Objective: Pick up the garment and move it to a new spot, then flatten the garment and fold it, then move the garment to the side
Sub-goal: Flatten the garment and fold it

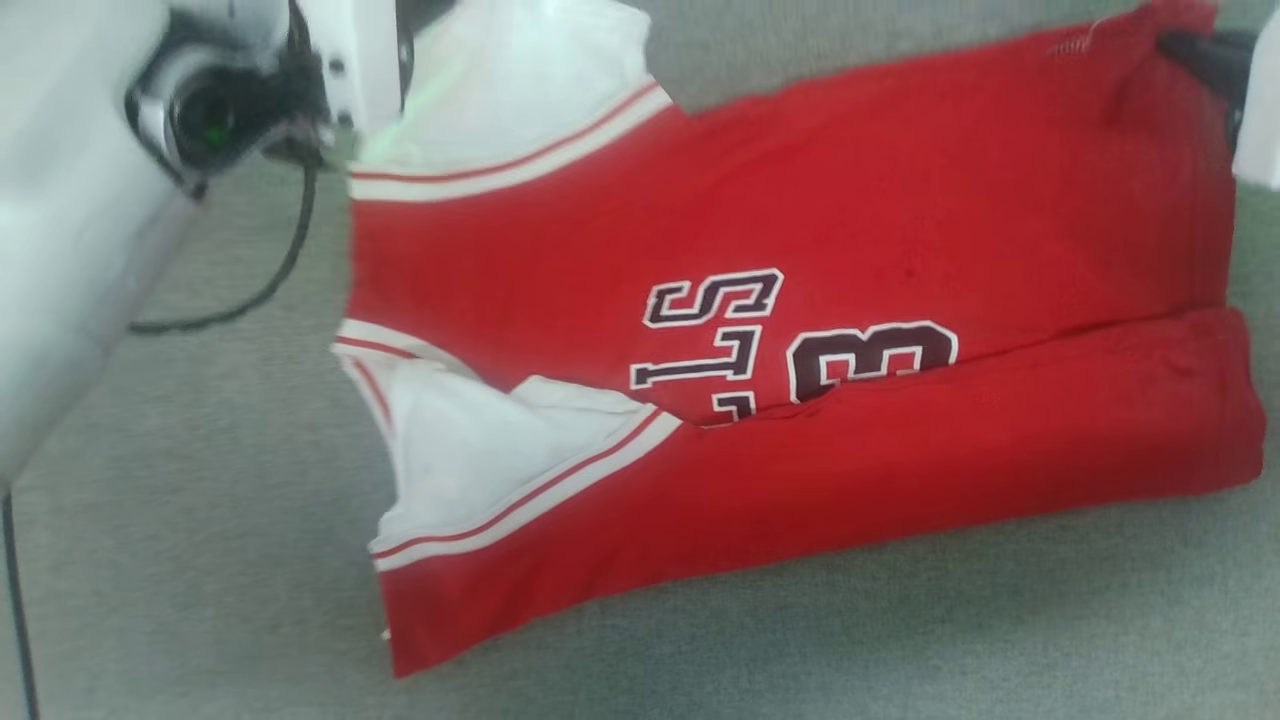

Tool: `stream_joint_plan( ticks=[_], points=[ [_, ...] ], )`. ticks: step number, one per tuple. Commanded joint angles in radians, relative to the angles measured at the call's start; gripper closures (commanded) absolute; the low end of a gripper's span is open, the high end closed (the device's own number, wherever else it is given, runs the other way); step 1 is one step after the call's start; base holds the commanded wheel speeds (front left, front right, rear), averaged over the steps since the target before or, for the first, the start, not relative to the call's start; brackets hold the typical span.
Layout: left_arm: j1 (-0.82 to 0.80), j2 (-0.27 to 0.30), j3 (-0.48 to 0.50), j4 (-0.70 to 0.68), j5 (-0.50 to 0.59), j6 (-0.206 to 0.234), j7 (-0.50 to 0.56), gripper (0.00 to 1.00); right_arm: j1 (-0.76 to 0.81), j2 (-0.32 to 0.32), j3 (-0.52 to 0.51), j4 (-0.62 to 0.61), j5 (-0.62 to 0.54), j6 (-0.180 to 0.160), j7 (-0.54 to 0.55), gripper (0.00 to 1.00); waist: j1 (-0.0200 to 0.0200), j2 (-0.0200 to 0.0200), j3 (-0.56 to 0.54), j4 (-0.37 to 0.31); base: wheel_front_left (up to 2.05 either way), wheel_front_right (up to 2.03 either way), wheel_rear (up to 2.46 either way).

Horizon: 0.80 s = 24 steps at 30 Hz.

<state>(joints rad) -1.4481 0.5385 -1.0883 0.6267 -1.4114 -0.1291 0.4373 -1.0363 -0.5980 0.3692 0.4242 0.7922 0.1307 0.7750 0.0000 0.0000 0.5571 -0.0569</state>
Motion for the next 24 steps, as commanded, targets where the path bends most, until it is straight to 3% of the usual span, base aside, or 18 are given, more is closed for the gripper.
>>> stream_joint_plan(
  ticks=[1,8,14,18,22,24],
  points=[
    [0.034,0.015,-0.001,-0.023,0.000,-0.001,-0.026,1.00,0.033,-0.016,0.003,-0.020,0.015,0.000,-0.013,1.00,0.0000,0.0000,-0.064,0.035,0.00,0.00,0.00],
    [0.208,0.135,-0.015,-0.272,-0.011,-0.002,-0.229,1.00,0.238,-0.131,0.005,-0.189,0.104,0.000,-0.030,1.00,0.0000,0.0000,-0.169,0.069,0.00,0.00,0.00],
    [0.440,0.256,-0.026,-0.441,0.025,-0.002,-0.516,1.00,0.464,-0.212,-0.052,-0.319,0.145,0.000,-0.070,1.00,0.0000,0.0000,-0.218,0.090,0.00,0.00,0.00],
    [0.589,0.299,-0.045,-0.495,0.037,-0.002,-0.651,1.00,0.625,-0.236,-0.124,-0.374,0.147,0.000,-0.112,1.00,0.0000,0.0000,-0.234,0.113,0.00,0.00,0.00],
    [0.720,0.308,-0.025,-0.544,0.052,-0.002,-0.696,1.00,0.759,-0.224,-0.204,-0.416,0.150,0.000,-0.147,1.00,0.0000,0.0000,-0.232,0.125,0.00,0.00,0.00],
    [0.777,0.310,-0.009,-0.560,0.090,0.022,-0.702,1.00,0.815,-0.211,-0.241,-0.436,0.147,0.000,-0.162,1.00,0.0000,0.0000,-0.228,0.128,0.00,0.00,0.00]
  ],
)
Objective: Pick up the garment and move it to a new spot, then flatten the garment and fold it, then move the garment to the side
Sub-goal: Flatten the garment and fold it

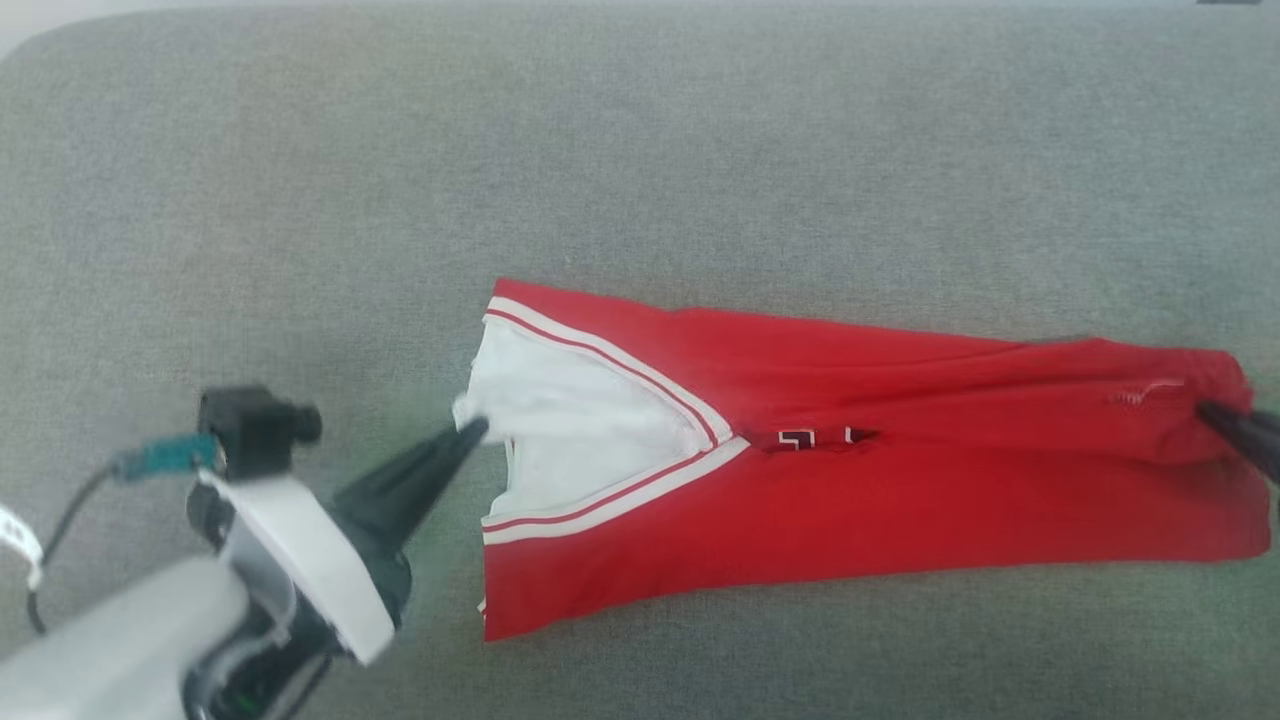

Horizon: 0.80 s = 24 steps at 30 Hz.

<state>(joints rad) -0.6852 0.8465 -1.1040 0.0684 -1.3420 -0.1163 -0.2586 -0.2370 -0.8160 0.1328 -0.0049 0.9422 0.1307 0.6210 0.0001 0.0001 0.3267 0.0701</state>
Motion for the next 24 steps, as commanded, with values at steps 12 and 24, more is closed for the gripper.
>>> stream_joint_plan(
  ticks=[12,24],
  points=[
    [0.211,-0.152,0.162,0.100,0.184,0.015,-0.007,1.00,0.076,0.118,-0.074,0.032,-0.095,0.000,-0.115,1.00,-0.0001,-0.0001,0.054,-0.008,0.00,0.00,0.00],
    [0.258,-0.248,0.271,0.196,0.252,-0.013,-0.007,0.00,0.052,0.151,-0.107,0.076,-0.071,0.000,-0.194,0.00,-0.0001,-0.0001,0.023,-0.019,0.00,0.00,0.00]
  ],
)
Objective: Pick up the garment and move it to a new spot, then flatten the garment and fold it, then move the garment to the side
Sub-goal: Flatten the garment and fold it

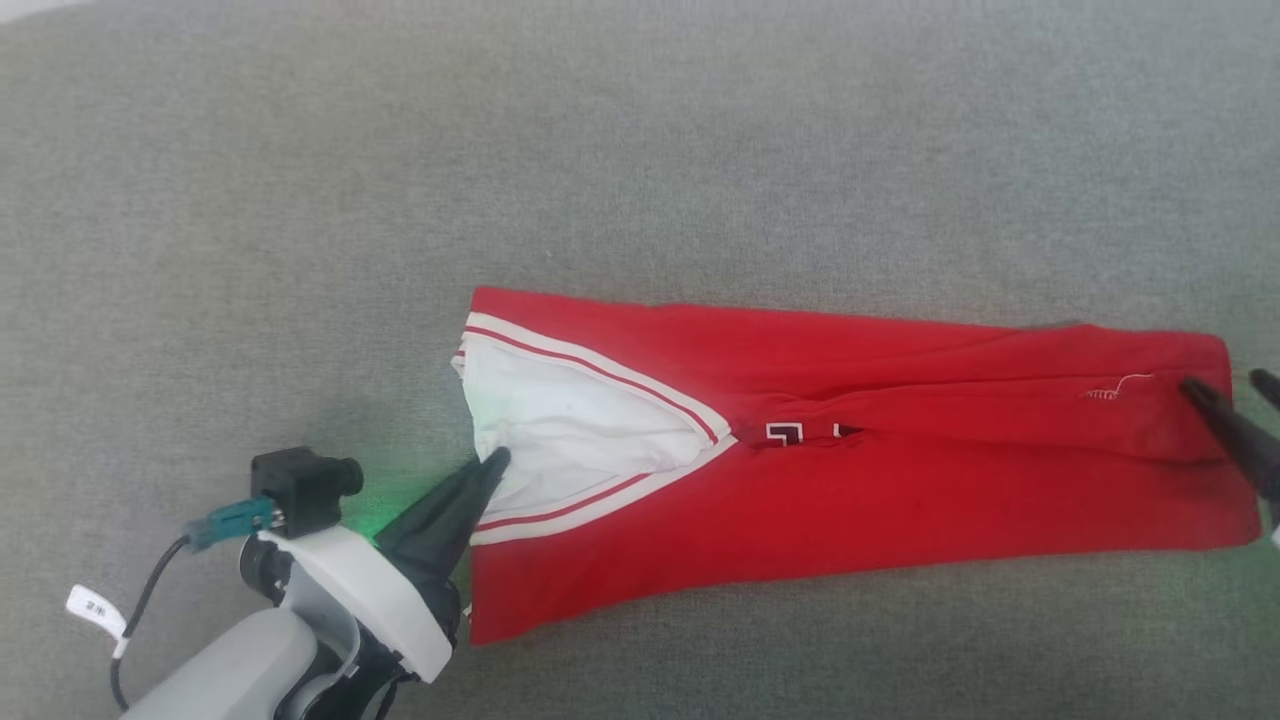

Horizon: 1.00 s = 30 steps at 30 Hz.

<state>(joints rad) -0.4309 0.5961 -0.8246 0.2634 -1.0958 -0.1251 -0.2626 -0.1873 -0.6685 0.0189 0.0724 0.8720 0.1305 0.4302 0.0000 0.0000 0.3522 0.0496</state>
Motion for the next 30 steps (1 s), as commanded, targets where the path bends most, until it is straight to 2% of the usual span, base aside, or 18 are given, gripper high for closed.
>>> stream_joint_plan(
  ticks=[1,7,12,18,24,25,26,27,28,30],
  points=[
    [0.018,-0.004,0.015,-0.005,0.014,-0.005,-0.003,0.00,0.007,0.004,-0.009,0.003,0.011,0.000,-0.004,0.00,0.0000,0.0000,-0.009,0.004,0.00,0.00,0.00],
    [0.104,-0.072,0.144,-0.043,0.077,-0.006,-0.003,0.00,0.030,0.026,-0.072,0.076,0.061,0.000,0.057,0.00,0.0000,0.0000,-0.036,0.050,0.00,0.00,0.00],
    [0.152,-0.151,0.243,-0.037,0.184,-0.006,-0.003,0.00,0.034,0.040,-0.092,0.168,0.054,0.000,0.144,0.00,0.0000,0.0000,-0.046,0.106,0.00,0.00,0.00],
    [0.202,-0.266,0.426,-0.016,0.378,-0.006,-0.003,0.00,0.031,0.076,-0.103,0.248,0.033,0.000,0.253,0.00,0.0000,0.0000,-0.056,0.159,0.00,0.00,0.00],
    [0.250,-0.369,0.610,-0.059,0.618,-0.006,-0.003,0.00,0.027,0.127,-0.098,0.253,0.003,0.003,0.333,0.00,0.0000,0.0000,-0.065,0.182,0.00,0.00,0.00],
    [0.256,-0.380,0.637,-0.066,0.657,-0.006,-0.003,0.00,0.025,0.135,-0.098,0.247,-0.004,0.004,0.343,0.22,0.0000,0.0000,-0.065,0.182,0.00,0.00,0.00],
    [0.263,-0.394,0.654,-0.076,0.684,-0.006,-0.003,0.00,0.025,0.142,-0.100,0.241,-0.010,0.004,0.351,0.59,0.0000,0.0000,-0.065,0.181,0.00,0.00,0.00],
    [0.267,-0.408,0.674,-0.086,0.708,-0.006,-0.003,0.00,0.021,0.149,-0.102,0.234,-0.017,0.004,0.359,0.85,0.0000,0.0000,-0.064,0.178,0.00,0.00,0.00],
    [0.271,-0.416,0.694,-0.092,0.726,-0.006,-0.003,0.00,0.018,0.154,-0.105,0.226,-0.024,0.004,0.360,1.00,0.0000,0.0000,-0.062,0.175,0.00,0.00,0.00],
    [0.282,-0.428,0.721,-0.104,0.760,-0.006,-0.003,0.00,0.003,0.157,-0.131,0.217,-0.046,0.004,0.346,1.00,0.0000,0.0000,-0.059,0.162,0.00,0.00,0.00]
  ],
)
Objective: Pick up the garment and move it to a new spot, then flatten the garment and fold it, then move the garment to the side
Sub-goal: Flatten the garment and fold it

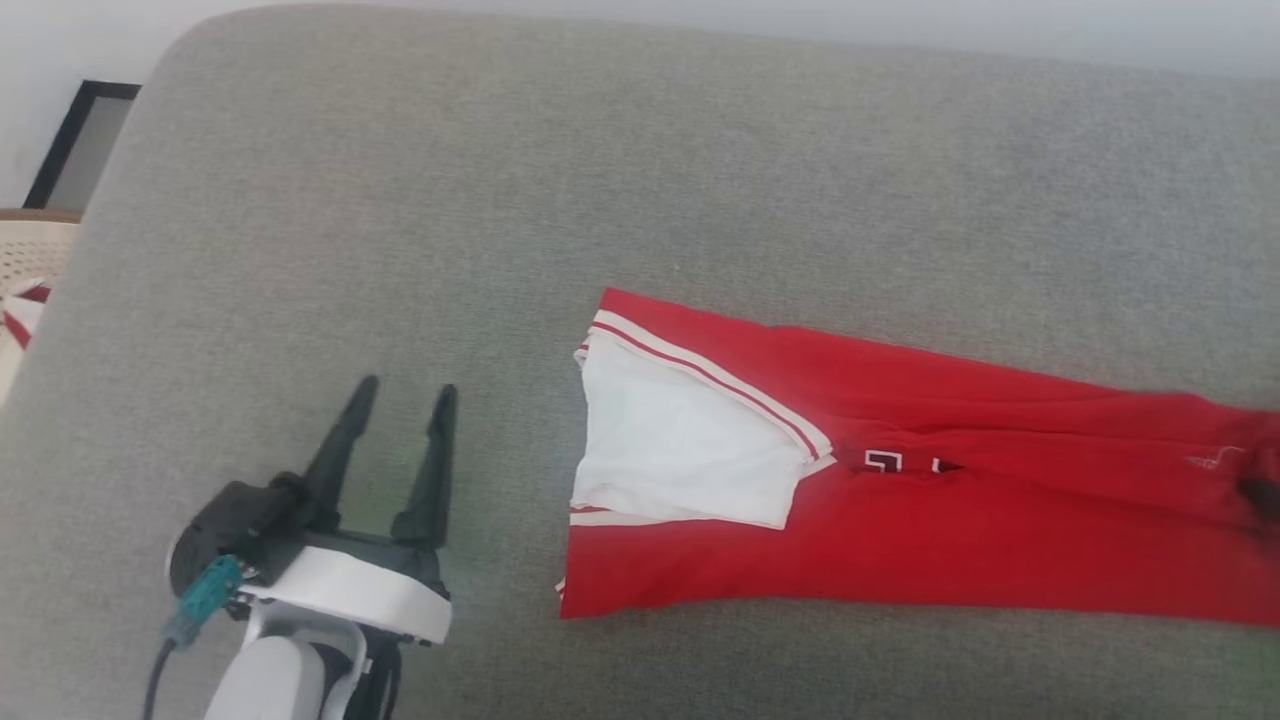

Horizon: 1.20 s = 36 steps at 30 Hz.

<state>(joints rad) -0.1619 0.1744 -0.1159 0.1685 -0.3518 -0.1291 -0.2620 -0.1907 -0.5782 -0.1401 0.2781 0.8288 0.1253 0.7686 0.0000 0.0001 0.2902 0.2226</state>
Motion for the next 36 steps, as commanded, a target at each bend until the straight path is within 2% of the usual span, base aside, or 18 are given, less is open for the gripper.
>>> stream_joint_plan(
  ticks=[1,10,11,17,19,21,27,36],
  points=[
    [0.017,-0.012,0.026,-0.017,0.028,-0.002,-0.004,0.00,-0.002,0.063,0.015,0.008,-0.016,0.008,0.000,1.00,0.0000,-0.0001,0.005,-0.020,0.00,0.00,0.00],
    [0.006,-0.011,0.078,-0.066,0.074,-0.002,-0.004,0.00,-0.098,0.010,-0.147,0.030,-0.137,0.004,-0.078,1.00,0.0000,-0.0001,0.045,-0.129,0.00,0.00,0.00],
    [0.006,-0.011,0.078,-0.066,0.074,-0.002,-0.004,0.00,-0.098,0.010,-0.147,0.030,-0.137,0.004,-0.078,1.00,0.0000,-0.0001,0.045,-0.129,0.00,0.00,0.00],
    [-0.022,0.001,0.069,-0.093,0.088,-0.002,-0.004,0.00,-0.176,-0.040,-0.307,0.137,-0.229,0.005,-0.173,1.00,0.0000,-0.0001,0.072,-0.172,0.00,0.00,0.00],
    [-0.030,0.004,0.064,-0.097,0.089,-0.002,-0.004,0.00,-0.188,-0.054,-0.332,0.157,-0.257,0.005,-0.191,1.00,0.0000,-0.0001,0.074,-0.177,0.00,0.00,0.00],
    [-0.029,0.007,0.066,-0.105,0.076,-0.002,-0.004,0.00,-0.195,-0.042,-0.340,0.149,-0.276,0.005,-0.190,1.00,0.0000,-0.0001,0.072,-0.182,0.00,0.00,0.00],
    [-0.006,0.004,0.075,-0.113,0.071,-0.002,-0.004,0.00,-0.151,-0.013,-0.228,0.047,-0.203,0.005,-0.151,1.00,0.0000,-0.0001,0.048,-0.176,0.00,0.00,0.00],
    [0.015,-0.024,0.076,-0.109,0.077,-0.002,-0.003,0.00,-0.067,0.061,0.065,-0.296,-0.081,0.005,-0.047,1.00,0.0000,-0.0001,0.016,-0.124,0.00,0.00,0.00]
  ],
)
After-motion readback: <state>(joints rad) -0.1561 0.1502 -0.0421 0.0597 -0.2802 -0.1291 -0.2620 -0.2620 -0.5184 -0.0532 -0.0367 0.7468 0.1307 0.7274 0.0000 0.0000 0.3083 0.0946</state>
